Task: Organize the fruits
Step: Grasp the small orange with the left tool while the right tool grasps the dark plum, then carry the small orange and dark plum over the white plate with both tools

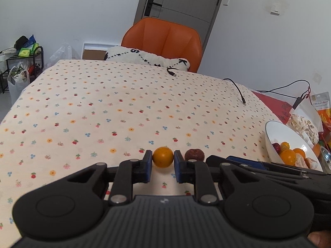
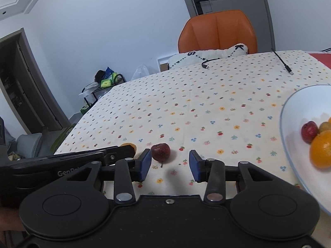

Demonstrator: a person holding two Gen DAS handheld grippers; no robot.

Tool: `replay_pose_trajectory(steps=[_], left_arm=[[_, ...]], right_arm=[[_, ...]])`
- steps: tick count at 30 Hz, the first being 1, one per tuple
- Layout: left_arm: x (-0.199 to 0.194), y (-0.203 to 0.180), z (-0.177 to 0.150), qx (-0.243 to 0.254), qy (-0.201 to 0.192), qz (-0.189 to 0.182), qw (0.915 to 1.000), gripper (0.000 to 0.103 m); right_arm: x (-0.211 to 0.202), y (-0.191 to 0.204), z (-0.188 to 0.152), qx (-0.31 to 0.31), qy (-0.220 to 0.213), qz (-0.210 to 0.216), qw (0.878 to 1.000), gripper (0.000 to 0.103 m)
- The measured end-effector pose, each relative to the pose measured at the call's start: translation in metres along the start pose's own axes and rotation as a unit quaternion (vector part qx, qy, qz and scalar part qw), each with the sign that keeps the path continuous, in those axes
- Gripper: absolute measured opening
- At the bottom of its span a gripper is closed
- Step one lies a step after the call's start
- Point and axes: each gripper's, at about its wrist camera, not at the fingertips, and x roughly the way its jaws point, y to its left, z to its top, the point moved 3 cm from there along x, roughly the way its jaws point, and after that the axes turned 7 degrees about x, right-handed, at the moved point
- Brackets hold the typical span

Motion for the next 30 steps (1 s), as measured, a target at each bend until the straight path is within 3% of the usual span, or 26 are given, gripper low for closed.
replay_pose_trajectory(steps=[9, 11, 13, 30], left_arm=[[-0.009, 0.012, 0.003, -0.002, -0.004, 0.019, 0.9998, 0.020], [-0.010, 0.013, 0.003, -0.003, -0.004, 0.020, 0.9998, 0.020], [-0.010, 0.012, 0.002, -0.004, -0.003, 0.021, 0.9998, 0.020], [-0.016, -0.017, 0.003, 0.017, -0.009, 0.002, 0.9998, 0.020]], right_arm=[[0.018, 0.013, 0.003, -0.012, 0.009, 0.007, 1.000, 0.040], [0.023, 0.014, 0.002, -0.012, 0.015, 0.007, 1.000, 0.035], [0.028, 0.013, 0.000, -0.009, 0.023, 0.008, 1.000, 0.022], [-0.020, -0.010, 0.003, 0.017, -0.020, 0.001, 1.000, 0.021]])
